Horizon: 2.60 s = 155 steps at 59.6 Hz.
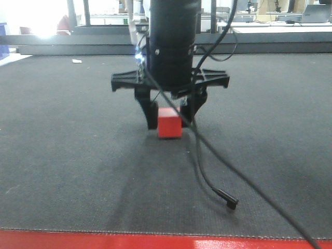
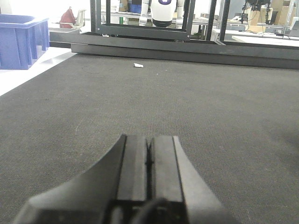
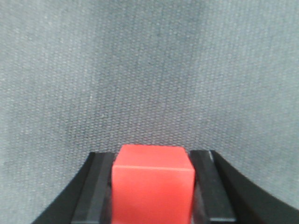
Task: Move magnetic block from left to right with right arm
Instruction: 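Lower the open right gripper over the red cube and close on it, then lift the red cube with the right gripper up off the table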
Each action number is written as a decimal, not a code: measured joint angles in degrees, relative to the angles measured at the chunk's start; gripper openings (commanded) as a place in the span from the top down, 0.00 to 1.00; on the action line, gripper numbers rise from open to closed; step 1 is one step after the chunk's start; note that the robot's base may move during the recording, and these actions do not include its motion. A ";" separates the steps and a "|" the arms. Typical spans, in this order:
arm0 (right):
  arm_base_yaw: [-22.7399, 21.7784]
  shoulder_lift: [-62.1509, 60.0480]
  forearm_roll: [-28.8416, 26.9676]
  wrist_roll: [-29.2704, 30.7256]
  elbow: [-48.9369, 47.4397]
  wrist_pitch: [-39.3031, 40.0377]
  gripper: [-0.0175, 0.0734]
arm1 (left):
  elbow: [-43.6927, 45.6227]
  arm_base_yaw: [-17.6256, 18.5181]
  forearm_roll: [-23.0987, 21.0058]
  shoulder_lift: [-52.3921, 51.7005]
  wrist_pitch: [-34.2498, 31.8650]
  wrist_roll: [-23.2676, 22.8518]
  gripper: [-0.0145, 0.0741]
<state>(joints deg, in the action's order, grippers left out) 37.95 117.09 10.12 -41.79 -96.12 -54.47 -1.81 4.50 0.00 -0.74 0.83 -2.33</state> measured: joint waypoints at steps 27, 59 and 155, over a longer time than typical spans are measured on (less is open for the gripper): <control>-14.61 -22.46 -0.86 15.44 14.23 1.63 0.59 | 0.00 0.00 0.00 0.00 0.00 0.00 0.97; -28.64 -60.53 -1.75 28.54 47.47 7.58 0.59 | 0.00 0.00 0.00 0.00 0.00 0.00 0.97; -28.64 -110.61 -2.35 31.07 55.81 7.93 0.59 | 0.00 0.00 0.00 0.00 0.00 0.00 0.97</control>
<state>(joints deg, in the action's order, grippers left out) 9.31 6.47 7.77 -10.72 -40.31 -46.54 -1.81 4.50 0.00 -0.74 0.83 -2.33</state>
